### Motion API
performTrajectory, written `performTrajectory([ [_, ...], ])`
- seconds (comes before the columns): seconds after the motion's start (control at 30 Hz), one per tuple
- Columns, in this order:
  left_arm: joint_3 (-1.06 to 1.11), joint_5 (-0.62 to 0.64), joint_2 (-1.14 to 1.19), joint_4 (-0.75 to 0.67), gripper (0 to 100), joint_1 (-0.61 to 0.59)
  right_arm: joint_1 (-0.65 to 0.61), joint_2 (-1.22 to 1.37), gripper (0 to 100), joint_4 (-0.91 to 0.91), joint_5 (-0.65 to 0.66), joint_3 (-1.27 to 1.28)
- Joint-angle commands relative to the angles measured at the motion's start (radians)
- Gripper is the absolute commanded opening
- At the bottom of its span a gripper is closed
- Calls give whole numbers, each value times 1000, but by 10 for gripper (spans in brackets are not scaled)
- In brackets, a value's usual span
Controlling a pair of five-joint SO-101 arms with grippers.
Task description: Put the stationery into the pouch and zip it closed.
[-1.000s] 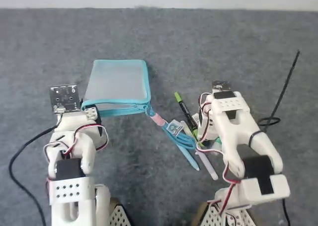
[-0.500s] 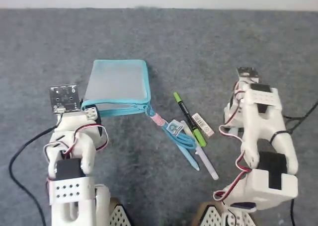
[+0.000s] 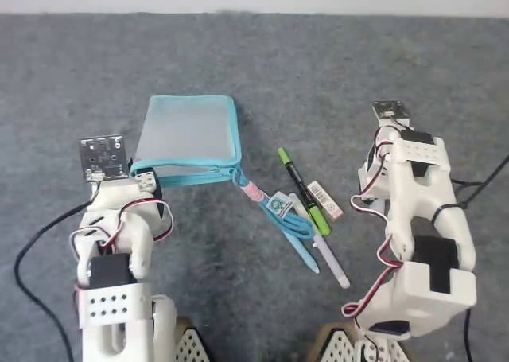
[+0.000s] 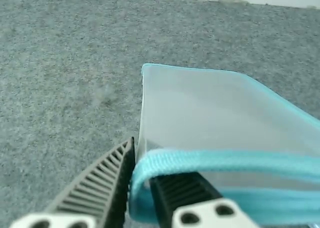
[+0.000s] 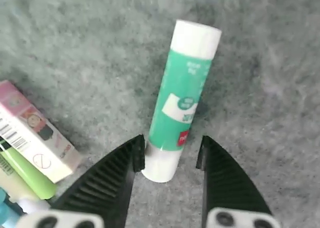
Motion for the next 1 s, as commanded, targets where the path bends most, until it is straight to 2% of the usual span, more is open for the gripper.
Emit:
performTrajectory([
  [0.0, -58, 12, -6, -25, 11, -5, -2, -13, 169, -8, -11, -11],
  [0.1, -58, 12, -6, -25, 11, -5, -4, -13, 146, -7, -9, 11],
  [0.23, -56, 12, -6, -25, 11, -5, -4, -13, 9, -7, 31, 40],
  [0.4, -51, 12, 0, -25, 11, 29, 13, -28, 9, 4, 48, 43],
  [0.6, 13, -41, 0, -74, 11, 166, 15, -222, 8, 76, 98, 49],
  [0.77, 33, -48, 0, -83, 11, 235, -77, -489, 8, 237, 183, 44],
  [0.97, 35, -44, 0, -87, 11, 244, -297, -777, 8, 423, 199, 43],
])
